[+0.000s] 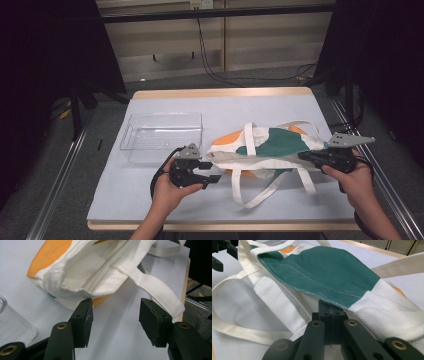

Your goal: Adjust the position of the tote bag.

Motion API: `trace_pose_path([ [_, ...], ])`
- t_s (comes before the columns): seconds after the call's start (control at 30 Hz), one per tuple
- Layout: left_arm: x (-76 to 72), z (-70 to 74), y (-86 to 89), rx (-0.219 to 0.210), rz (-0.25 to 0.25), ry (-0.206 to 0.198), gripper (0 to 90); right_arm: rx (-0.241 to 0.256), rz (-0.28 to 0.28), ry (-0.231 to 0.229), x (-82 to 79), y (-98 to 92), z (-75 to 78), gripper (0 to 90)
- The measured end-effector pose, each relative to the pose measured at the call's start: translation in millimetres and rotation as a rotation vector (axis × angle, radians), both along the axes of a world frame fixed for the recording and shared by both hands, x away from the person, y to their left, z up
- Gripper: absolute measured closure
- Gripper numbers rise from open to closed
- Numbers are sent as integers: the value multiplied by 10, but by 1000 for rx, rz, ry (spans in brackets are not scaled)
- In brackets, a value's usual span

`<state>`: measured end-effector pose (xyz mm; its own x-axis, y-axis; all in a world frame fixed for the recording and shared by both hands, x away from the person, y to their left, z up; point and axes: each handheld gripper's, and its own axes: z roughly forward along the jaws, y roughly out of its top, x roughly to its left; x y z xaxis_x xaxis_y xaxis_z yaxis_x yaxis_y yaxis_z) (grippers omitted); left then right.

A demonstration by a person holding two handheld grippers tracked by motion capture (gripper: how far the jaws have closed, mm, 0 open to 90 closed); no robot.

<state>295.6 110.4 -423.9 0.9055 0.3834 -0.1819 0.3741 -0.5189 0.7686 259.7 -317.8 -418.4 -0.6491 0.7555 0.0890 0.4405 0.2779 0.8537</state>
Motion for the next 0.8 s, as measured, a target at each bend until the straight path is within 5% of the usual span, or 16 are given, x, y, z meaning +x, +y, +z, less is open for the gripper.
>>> trace_pose_path([
  [0.8, -95, 12, -91, -9, -45, 9, 458, -1, 12, 4, 15, 64, -23, 900],
])
